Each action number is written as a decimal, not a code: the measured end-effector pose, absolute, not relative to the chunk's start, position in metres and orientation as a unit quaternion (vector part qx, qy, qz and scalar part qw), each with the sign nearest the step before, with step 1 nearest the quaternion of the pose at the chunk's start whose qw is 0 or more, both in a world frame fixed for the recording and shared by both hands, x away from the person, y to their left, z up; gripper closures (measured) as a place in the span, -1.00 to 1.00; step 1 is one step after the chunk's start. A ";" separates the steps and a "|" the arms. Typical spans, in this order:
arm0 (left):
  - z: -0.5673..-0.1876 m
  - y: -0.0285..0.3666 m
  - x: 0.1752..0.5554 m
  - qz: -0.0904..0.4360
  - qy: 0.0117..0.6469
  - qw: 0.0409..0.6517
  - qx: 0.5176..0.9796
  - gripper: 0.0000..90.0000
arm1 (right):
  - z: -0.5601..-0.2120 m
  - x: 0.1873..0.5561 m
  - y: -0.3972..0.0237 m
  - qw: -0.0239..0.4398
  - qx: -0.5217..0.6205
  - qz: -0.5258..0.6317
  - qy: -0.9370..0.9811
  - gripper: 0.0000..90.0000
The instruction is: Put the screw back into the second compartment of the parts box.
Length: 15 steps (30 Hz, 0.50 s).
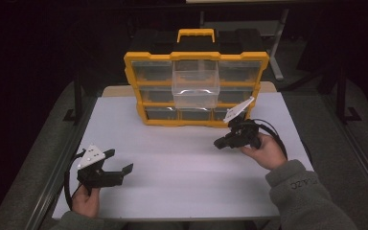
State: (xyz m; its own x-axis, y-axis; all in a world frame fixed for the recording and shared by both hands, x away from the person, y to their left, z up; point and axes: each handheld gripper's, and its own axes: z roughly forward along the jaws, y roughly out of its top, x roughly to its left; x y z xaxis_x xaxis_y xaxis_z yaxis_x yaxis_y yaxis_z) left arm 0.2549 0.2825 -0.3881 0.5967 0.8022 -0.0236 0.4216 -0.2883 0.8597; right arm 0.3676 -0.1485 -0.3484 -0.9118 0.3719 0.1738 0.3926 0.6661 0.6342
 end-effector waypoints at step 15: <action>-0.388 0.281 0.257 0.215 0.393 0.446 0.775 -0.69 | -0.259 0.376 -0.180 -0.007 -0.210 -0.362 -0.908 0.92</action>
